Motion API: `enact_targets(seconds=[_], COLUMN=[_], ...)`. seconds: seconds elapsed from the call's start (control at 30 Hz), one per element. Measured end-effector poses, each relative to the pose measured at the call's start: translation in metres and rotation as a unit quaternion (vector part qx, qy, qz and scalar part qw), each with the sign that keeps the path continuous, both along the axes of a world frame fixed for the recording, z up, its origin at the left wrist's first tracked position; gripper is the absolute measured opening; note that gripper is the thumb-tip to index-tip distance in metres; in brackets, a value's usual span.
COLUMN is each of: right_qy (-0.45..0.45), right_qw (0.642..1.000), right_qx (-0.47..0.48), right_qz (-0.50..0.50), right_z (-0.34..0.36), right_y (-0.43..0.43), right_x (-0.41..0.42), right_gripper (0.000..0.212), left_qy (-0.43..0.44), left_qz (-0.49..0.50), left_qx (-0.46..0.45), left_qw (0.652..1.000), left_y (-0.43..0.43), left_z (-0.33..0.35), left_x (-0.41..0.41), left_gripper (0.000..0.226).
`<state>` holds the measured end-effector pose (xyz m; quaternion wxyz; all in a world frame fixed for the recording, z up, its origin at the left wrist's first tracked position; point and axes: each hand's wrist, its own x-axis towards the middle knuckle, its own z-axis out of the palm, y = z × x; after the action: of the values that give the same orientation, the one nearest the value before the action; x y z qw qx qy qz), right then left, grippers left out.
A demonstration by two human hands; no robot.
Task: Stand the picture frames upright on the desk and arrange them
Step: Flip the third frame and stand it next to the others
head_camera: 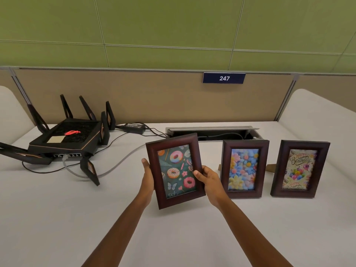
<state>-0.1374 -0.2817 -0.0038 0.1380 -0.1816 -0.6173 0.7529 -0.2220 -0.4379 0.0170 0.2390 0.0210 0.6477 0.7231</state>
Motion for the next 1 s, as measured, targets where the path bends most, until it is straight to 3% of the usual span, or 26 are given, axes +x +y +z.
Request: enact_targets(seconds=[0.27, 0.53, 0.67, 0.8, 1.0], right_qy=[-0.007, -0.006, -0.02, -0.026, -0.035], right_qw=[0.999, 0.998, 0.998, 0.999, 0.999], right_qx=[-0.019, -0.047, -0.039, -0.029, 0.006], right_qz=[-0.025, -0.028, -0.035, -0.031, -0.031], right_z=[-0.013, -0.031, -0.031, -0.031, -0.03], right_y=[0.012, 0.015, 0.016, 0.015, 0.014], right_x=[-0.006, -0.012, -0.015, -0.016, -0.014], right_gripper=[0.027, 0.015, 0.032, 0.023, 0.032], left_qy=[-0.021, -0.012, -0.012, -0.012, -0.025], left_qz=[0.003, -0.007, -0.004, -0.001, 0.001], left_qx=[0.005, -0.017, -0.003, 0.004, -0.008], left_qw=[1.0, 1.0, 1.0, 1.0, 1.0], left_y=[0.028, 0.039, 0.038, 0.038, 0.034], left_z=[-0.003, -0.015, -0.022, -0.024, -0.032], left_x=[-0.015, -0.023, -0.028, -0.029, -0.022], left_gripper=[0.073, 0.073, 0.072, 0.073, 0.069])
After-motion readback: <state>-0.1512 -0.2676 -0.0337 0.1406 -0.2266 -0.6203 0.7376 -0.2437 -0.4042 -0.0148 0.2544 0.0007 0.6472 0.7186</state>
